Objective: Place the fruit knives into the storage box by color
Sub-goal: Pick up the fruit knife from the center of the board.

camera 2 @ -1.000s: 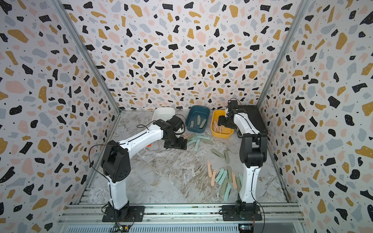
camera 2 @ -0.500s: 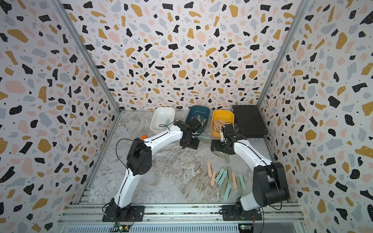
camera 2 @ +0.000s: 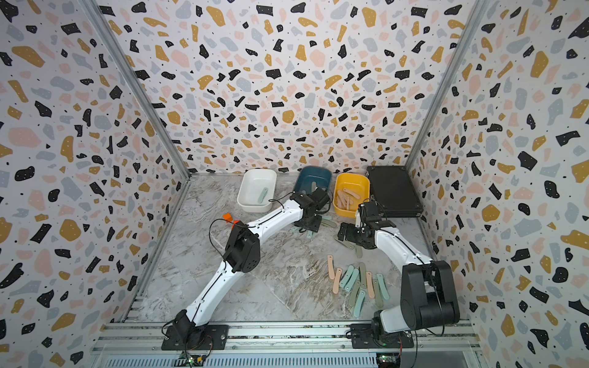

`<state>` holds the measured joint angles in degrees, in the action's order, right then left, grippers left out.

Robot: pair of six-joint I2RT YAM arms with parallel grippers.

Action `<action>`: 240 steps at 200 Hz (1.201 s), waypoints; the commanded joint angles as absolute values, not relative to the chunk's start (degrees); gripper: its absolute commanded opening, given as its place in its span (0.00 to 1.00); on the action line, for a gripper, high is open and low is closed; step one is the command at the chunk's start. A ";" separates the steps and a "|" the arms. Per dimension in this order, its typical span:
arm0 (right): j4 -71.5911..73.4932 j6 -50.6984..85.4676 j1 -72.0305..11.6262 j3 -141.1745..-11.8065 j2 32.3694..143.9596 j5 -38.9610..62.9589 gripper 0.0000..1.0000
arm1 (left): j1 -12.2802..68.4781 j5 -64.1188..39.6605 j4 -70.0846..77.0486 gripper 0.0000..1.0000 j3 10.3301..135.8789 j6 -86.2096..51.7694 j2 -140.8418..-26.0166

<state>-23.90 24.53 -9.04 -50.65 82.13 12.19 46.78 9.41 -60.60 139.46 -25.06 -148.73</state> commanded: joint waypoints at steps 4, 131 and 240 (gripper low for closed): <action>-23.62 25.12 -8.82 -50.01 80.20 13.69 1.00 | 47.85 11.61 -61.76 0.58 141.53 -23.98 -150.38; -23.77 25.84 -7.90 -51.34 78.95 14.32 1.00 | 49.39 6.55 -59.03 0.25 132.84 -24.98 -148.41; -21.63 28.03 -7.91 -53.16 82.15 18.92 1.00 | 49.39 2.86 -50.28 0.18 109.00 -30.98 -127.78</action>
<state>-22.06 26.94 -8.10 -50.94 81.49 17.10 49.23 3.51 -53.82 113.08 -28.71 -132.62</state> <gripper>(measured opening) 0.993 0.223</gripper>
